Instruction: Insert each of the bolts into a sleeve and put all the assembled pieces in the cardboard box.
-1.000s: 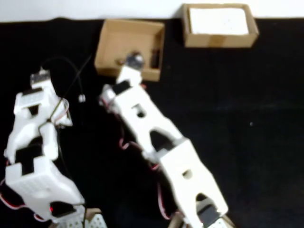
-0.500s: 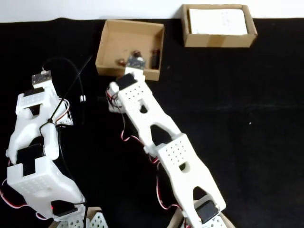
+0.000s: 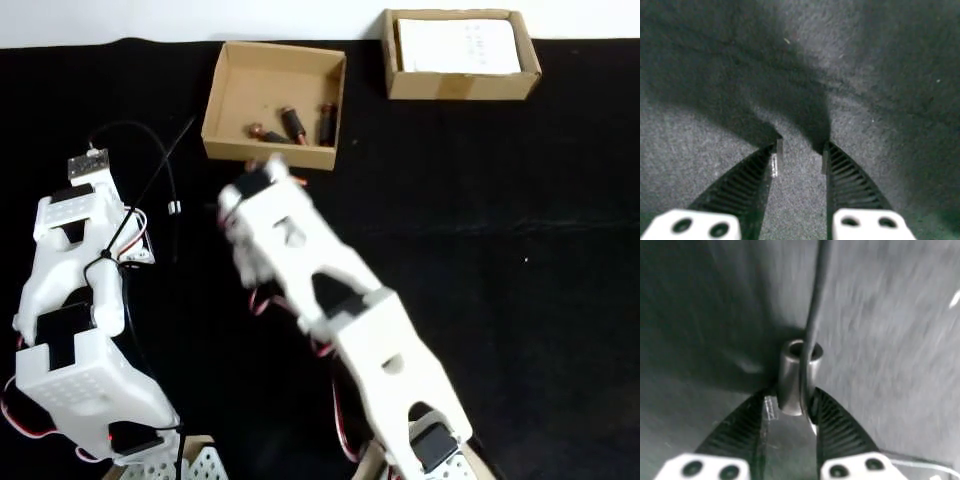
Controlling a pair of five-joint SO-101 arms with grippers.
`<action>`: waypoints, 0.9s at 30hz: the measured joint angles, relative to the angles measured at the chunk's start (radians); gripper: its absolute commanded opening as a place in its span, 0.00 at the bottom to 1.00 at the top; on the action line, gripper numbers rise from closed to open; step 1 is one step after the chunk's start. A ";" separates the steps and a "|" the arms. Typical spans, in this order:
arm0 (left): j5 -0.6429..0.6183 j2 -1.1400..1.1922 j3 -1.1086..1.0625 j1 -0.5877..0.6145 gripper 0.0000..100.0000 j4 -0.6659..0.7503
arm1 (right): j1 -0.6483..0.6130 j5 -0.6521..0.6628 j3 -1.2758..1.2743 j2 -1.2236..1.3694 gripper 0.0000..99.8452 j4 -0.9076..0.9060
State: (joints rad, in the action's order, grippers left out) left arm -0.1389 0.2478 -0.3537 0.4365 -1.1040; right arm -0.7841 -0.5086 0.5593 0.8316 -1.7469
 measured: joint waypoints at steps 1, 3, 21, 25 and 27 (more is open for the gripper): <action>0.000 0.000 0.000 0.000 0.14 0.000 | 0.000 0.000 -0.040 -0.012 0.24 0.000; 0.000 0.000 0.000 0.000 0.14 0.000 | 0.000 0.000 -0.072 -0.025 0.33 0.000; 0.000 0.000 0.000 0.000 0.14 0.000 | 0.000 0.121 -0.114 -0.037 0.20 0.130; 0.000 0.000 0.000 0.000 0.14 0.000 | 0.000 0.126 -0.115 -0.037 0.18 0.173; 0.000 0.000 0.000 0.000 0.14 0.000 | 0.000 0.126 -0.115 -0.037 0.18 0.186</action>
State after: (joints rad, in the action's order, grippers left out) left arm -0.1389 0.2478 -0.3537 0.4365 -1.1040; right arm -0.7841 -0.3828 0.4442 0.7948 -1.5612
